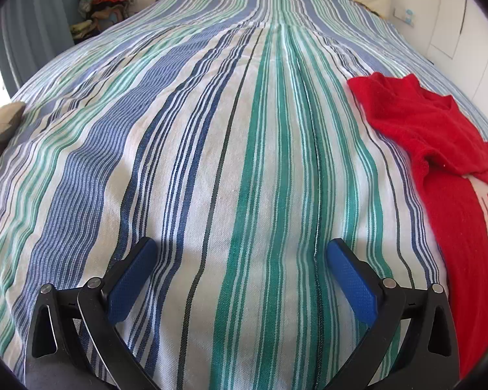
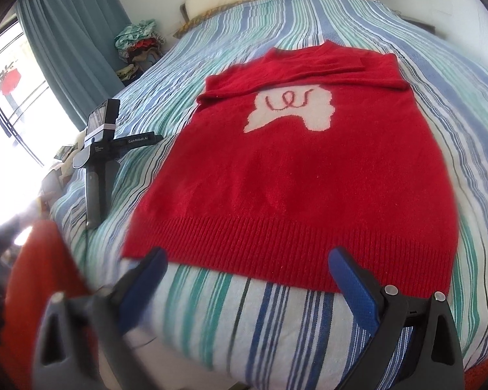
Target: Fold small clothes
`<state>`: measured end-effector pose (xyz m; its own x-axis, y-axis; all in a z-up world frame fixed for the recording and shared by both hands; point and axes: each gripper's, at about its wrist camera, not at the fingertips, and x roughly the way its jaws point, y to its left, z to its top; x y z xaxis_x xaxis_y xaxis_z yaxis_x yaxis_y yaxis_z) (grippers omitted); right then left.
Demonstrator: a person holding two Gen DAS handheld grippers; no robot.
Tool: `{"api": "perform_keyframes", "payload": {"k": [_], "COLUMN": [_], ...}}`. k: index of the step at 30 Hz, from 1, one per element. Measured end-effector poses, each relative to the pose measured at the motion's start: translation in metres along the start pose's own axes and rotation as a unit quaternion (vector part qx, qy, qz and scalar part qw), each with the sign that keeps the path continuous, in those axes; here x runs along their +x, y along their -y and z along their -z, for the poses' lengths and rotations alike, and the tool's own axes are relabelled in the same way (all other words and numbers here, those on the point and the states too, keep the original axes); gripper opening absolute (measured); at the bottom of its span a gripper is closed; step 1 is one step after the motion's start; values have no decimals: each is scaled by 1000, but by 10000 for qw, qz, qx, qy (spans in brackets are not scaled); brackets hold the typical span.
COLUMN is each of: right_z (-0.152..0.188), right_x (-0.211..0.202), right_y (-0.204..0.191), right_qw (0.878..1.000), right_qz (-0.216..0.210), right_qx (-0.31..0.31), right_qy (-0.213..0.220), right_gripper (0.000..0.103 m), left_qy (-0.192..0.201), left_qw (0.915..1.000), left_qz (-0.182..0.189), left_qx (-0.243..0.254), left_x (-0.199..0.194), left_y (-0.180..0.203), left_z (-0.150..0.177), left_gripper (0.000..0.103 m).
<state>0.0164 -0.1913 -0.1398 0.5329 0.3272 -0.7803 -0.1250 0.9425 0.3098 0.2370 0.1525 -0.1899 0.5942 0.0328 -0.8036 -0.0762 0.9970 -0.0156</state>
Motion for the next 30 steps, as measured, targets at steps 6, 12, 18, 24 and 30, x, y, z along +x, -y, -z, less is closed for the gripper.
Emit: {"api": "perform_keyframes", "payload": {"k": [6,12,18,24,30], "right_z": [1,2,1,4,4], "right_x": [7,19,22,23,27], "right_y": [-9,-15,-20,-25,-25], "right_qw": [9998,9992,9991,9985,9984], "right_qz": [113,98,17,35,28], "right_qx": [-127,-219,-302,-407,-397], "right_qy": [-137,-325,-313,-363,-391], "right_gripper": [98,98,98,98,98], "left_qy": [-2,-2,-3,-5,-5], "left_qw": [10000,10000,10000,10000,10000], "left_qz": [1,0,1,1,3], "left_qx": [0,-2,-1,0,0], "left_x": [0,0,0,0,0], "left_y": [0,0,0,0,0], "left_z": [0,0,0,0,0], "left_gripper": [103,103,103,103,103]}}
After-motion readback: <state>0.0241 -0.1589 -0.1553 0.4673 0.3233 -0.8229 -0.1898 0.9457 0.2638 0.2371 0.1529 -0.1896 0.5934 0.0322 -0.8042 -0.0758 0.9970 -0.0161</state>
